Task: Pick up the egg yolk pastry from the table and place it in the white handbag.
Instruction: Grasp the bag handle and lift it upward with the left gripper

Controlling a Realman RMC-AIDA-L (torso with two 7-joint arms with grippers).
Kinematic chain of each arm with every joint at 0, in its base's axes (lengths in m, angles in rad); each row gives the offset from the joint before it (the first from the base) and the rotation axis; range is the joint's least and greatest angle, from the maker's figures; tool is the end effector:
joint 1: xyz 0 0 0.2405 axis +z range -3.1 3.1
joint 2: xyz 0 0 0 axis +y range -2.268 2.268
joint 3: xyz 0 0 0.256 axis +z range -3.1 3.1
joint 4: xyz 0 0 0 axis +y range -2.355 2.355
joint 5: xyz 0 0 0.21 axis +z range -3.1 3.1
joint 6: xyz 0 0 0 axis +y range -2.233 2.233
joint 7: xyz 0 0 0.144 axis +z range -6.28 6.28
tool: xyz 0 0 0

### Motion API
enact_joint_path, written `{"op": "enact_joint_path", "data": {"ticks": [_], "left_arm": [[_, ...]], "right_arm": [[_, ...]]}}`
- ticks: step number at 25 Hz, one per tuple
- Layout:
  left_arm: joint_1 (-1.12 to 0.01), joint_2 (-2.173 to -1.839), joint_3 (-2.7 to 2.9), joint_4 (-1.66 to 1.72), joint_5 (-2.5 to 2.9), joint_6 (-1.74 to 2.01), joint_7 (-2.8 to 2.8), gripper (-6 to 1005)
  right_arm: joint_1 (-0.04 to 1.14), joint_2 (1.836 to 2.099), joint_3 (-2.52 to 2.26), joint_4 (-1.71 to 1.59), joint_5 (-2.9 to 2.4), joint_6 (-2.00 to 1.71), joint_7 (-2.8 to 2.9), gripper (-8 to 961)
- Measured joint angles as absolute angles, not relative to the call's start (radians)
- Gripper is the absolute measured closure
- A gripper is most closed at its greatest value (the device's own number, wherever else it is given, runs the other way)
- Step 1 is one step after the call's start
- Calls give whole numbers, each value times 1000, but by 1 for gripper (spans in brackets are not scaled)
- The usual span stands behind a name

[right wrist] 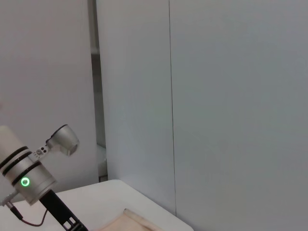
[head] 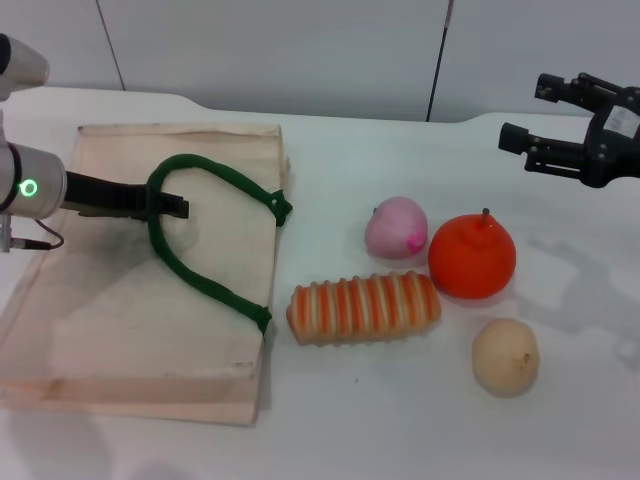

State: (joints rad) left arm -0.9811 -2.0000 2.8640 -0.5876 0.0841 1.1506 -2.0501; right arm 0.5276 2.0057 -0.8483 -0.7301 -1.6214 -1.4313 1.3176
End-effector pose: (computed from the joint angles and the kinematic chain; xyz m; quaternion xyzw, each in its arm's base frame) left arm -0.3054 0.4176 0.0428 -0.7773 -0.5596 -0.0472 0.2836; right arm 0.2321 0.3728 0.0503 -0.9119 0.1311 0.3081 0.2375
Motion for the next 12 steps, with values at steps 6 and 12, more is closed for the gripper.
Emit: {"op": "enact_joint_path", "data": {"ticks": [6, 12], "left_arm": [[-1001, -1988, 2863, -549, 150, 1114, -2096, 298], [-1015, -1981, 2863, -541, 203, 1105, -2121, 295]], "right_arm": [[528, 2008, -847, -730, -1621, -1435, 1318, 111], [528, 2010, -847, -733, -1620, -1437, 1318, 113]]}}
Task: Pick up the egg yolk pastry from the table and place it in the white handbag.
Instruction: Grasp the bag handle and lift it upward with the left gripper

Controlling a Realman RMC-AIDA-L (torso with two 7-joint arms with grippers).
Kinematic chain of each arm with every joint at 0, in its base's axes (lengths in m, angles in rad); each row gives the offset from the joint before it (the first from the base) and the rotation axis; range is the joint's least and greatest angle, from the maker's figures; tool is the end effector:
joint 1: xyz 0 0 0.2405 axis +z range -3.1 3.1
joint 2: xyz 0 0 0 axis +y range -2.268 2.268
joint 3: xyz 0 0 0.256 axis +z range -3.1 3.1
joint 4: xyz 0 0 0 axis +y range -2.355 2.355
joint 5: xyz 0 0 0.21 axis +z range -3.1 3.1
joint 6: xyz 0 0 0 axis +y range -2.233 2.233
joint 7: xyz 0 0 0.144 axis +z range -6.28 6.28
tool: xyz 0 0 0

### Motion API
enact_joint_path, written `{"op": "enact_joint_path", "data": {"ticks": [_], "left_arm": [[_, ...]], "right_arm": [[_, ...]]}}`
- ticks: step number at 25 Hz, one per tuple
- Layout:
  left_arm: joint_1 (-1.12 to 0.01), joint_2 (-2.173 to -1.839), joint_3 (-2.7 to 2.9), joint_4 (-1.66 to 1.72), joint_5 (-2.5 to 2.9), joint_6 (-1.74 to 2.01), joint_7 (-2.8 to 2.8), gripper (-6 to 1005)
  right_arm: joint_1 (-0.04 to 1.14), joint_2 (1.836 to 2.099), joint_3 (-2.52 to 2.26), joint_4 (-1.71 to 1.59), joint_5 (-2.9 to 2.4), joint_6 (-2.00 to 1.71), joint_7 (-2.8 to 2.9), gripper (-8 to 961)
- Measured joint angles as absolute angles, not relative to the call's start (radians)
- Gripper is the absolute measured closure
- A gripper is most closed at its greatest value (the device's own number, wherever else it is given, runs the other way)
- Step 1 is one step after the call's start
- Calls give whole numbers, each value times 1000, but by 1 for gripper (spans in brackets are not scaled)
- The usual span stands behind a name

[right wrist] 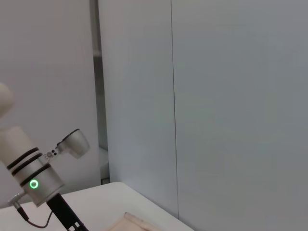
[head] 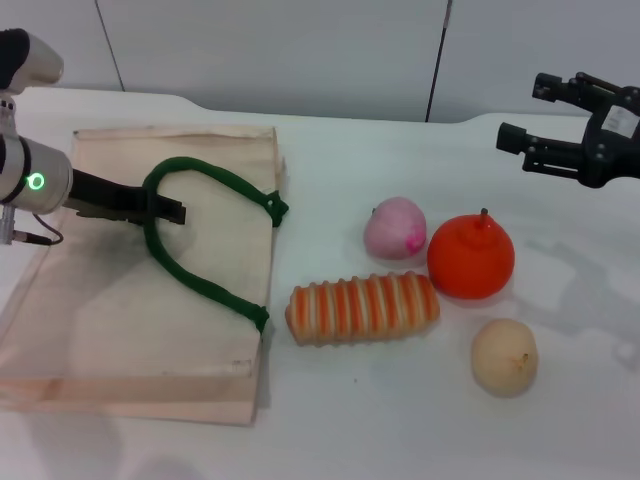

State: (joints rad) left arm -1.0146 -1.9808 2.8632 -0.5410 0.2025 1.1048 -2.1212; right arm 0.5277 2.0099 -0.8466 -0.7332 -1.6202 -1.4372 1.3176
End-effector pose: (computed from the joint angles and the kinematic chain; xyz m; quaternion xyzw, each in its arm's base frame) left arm -0.3036 0.4238 0.0417 -0.7743 -0.5642 -0.0053 0.2864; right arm 0.2305 0.3721 0.0495 -0.9116 0.1296 0.3113 0.2353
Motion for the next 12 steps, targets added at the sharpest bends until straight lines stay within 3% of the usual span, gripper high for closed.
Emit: {"op": "enact_joint_path", "data": {"ticks": [12], "left_arm": [[-1037, -1978, 2864, -514, 262, 1068, -2150, 307]], "right_arm": [[527, 2013, -847, -734, -1616, -1440, 1318, 118]]}}
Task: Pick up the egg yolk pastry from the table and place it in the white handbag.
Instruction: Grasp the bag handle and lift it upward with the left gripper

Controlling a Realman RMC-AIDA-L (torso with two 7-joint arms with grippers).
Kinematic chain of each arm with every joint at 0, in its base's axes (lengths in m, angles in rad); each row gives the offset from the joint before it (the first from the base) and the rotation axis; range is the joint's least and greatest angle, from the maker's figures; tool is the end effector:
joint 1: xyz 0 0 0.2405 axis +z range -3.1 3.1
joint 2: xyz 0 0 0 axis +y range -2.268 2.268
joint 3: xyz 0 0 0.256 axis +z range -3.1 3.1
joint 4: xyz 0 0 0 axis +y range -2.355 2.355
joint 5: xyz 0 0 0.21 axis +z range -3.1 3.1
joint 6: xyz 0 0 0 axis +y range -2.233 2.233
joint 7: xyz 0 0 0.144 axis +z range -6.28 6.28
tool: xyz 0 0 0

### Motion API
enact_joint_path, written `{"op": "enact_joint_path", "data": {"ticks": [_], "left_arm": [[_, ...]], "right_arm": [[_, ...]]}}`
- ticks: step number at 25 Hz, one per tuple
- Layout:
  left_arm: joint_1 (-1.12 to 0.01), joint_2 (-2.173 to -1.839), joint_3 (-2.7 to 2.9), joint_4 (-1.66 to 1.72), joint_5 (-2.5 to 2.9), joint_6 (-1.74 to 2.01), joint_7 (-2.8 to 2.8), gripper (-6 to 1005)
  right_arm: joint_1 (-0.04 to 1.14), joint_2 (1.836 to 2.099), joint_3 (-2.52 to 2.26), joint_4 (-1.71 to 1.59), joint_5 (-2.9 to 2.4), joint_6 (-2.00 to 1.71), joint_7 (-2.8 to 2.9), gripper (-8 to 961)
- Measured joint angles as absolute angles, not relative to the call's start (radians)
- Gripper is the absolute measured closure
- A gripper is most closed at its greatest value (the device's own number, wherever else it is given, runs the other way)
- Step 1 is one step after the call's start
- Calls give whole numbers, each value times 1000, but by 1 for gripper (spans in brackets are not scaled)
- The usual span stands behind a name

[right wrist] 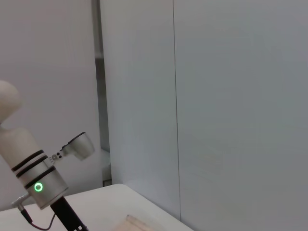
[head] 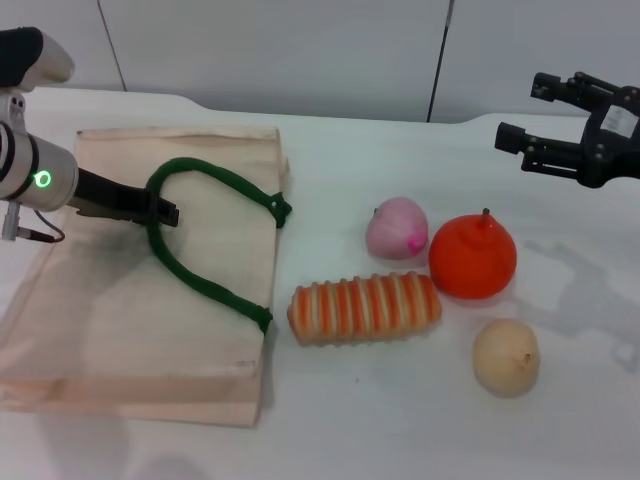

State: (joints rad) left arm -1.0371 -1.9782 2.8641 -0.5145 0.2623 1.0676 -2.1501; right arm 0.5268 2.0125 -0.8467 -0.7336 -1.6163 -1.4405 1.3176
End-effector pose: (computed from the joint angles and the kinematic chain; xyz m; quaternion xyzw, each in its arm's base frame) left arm -0.3000 0.4289 0.0385 -0.7763 -0.5585 0.0166 0.2917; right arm 0.2297 0.3714 0.0488 -0.9109 0.1296 0.3144 0.2339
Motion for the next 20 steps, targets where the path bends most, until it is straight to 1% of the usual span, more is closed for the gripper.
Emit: {"op": "enact_joint_path", "data": {"ticks": [2, 8, 10, 16, 20], "left_arm": [[-1037, -1975, 2864, -504, 264, 1068, -2149, 309], [-1036, -1964, 2865, -469, 268, 1057, -2149, 530], [-1036, -1964, 2865, -466, 267, 1054, -2149, 769], [-1033, -1964, 2864, -468, 240, 1047, -2153, 866], [-1012, -1966, 2863, -483, 164, 1068, -2121, 863]], "right_arm": [[526, 2013, -847, -734, -1615, -1440, 1318, 119], [527, 2015, -847, -737, -1614, -1442, 1318, 121], [527, 2016, -847, -737, -1614, -1442, 1318, 122], [523, 2016, -847, -734, -1615, -1442, 1318, 124], [519, 2016, -847, -734, -1617, -1442, 1318, 126]]}}
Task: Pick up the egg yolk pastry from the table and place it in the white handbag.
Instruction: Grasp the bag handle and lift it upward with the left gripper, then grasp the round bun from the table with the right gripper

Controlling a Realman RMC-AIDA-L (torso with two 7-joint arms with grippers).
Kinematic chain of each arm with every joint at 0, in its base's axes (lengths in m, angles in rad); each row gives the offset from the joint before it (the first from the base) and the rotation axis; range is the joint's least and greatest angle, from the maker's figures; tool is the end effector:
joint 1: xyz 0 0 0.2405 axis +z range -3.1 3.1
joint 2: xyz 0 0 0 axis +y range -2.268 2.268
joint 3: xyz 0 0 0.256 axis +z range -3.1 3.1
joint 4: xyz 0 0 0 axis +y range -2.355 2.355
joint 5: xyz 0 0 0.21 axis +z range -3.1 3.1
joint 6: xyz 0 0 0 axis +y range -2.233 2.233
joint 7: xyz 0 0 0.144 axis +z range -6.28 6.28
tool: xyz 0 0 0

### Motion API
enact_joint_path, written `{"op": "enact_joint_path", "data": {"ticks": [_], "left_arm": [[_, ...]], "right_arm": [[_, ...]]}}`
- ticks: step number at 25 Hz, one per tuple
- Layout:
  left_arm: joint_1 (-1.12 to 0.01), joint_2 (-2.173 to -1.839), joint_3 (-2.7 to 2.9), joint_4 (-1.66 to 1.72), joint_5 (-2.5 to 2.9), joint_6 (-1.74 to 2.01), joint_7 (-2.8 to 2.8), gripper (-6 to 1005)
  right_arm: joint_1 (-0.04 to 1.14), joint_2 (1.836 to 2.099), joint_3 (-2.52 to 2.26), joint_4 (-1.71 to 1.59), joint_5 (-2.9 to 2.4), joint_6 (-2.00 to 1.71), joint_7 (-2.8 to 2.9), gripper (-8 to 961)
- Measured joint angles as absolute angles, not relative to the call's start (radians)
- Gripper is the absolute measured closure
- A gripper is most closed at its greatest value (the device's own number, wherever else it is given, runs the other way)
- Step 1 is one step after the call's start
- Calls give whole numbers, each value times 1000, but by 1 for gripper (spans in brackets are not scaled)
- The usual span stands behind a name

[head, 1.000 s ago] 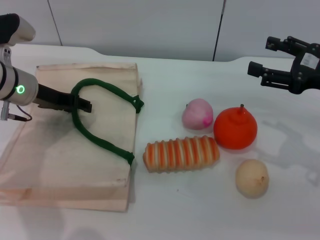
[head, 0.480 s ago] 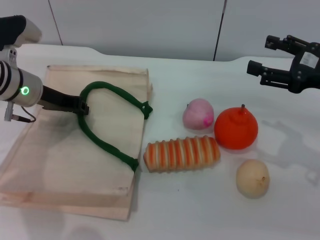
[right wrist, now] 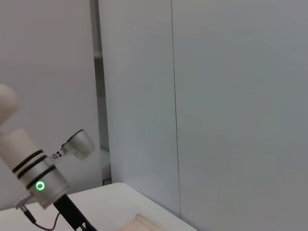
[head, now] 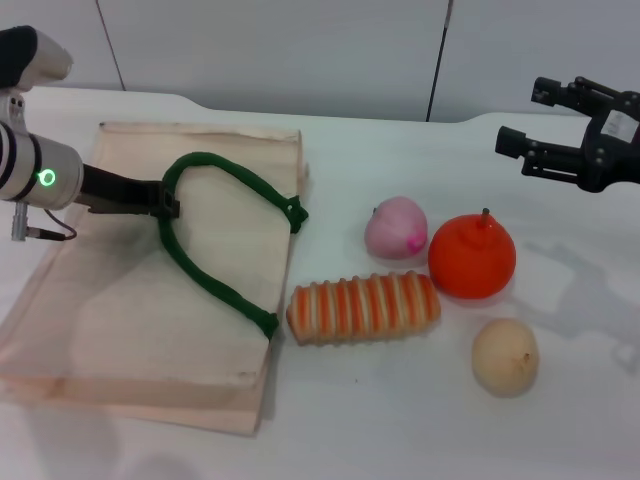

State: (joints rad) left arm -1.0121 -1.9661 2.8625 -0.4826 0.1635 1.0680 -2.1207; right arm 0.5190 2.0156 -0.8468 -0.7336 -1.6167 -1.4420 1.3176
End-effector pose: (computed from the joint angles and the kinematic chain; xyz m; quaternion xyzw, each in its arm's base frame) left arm -0.2985 0.4302 0.0363 -0.7747 -0.5638 -0.0265 0.2850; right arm 0.2319 0.3691 0.0475 -0.9103 0.1334 0.3147 0.2335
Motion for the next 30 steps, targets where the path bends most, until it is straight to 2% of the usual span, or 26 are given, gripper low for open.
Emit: {"op": "enact_joint_path", "data": {"ticks": [9, 19, 30], "left_arm": [[-936, -1973, 2862, -669, -141, 1380, -1963, 856], [-875, -1936, 2862, -678, -364, 1617, -1854, 848], [-853, -1915, 2862, -676, -517, 1777, -1809, 840]], "right_arm": [[522, 2015, -847, -734, -1618, -1462, 1318, 129], [592, 2018, -858, -736, -1719, -1510, 1325, 133], [670, 2022, -961, -736, -1812, -1506, 1368, 137]]}}
